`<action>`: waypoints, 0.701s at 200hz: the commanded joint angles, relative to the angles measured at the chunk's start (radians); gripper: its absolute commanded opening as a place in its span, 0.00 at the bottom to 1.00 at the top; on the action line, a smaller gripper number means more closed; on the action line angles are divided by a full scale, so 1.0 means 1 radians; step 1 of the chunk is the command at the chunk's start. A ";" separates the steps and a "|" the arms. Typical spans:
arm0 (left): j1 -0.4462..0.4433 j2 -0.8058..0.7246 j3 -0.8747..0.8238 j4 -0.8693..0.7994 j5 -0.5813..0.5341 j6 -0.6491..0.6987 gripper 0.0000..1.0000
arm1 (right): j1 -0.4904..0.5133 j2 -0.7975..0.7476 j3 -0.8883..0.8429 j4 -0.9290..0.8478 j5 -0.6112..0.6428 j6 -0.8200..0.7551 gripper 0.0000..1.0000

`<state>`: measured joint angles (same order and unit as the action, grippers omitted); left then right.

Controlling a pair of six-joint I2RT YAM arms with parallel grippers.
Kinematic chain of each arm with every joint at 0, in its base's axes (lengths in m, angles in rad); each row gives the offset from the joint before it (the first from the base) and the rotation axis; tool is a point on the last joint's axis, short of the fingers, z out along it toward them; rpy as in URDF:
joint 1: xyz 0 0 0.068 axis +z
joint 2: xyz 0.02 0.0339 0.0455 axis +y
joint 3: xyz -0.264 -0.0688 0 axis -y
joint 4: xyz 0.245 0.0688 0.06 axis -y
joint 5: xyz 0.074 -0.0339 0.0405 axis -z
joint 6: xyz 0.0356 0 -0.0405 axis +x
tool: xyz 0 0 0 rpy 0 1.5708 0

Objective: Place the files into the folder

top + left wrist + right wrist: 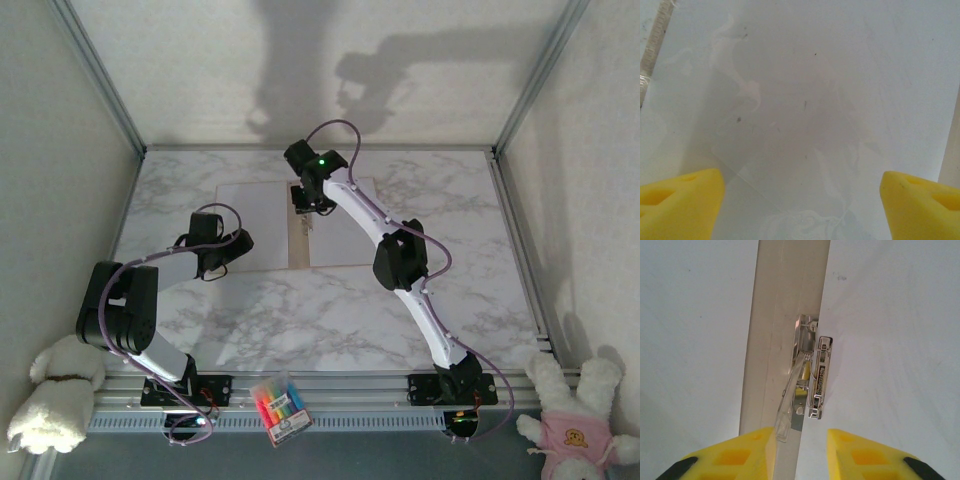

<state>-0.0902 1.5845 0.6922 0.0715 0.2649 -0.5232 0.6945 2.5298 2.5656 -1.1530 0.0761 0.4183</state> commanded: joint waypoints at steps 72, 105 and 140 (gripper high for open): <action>-0.006 0.003 -0.023 -0.081 0.028 -0.004 0.83 | 0.047 -0.011 0.017 -0.037 0.067 0.123 0.32; -0.006 -0.004 -0.026 -0.085 0.023 0.000 0.83 | 0.048 0.007 0.023 -0.036 0.093 0.133 0.31; -0.007 -0.003 -0.023 -0.086 0.022 0.000 0.83 | 0.047 0.017 0.023 -0.034 0.107 0.142 0.32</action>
<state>-0.0906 1.5810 0.6922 0.0692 0.2684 -0.5236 0.7429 2.5244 2.5656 -1.1679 0.1490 0.5377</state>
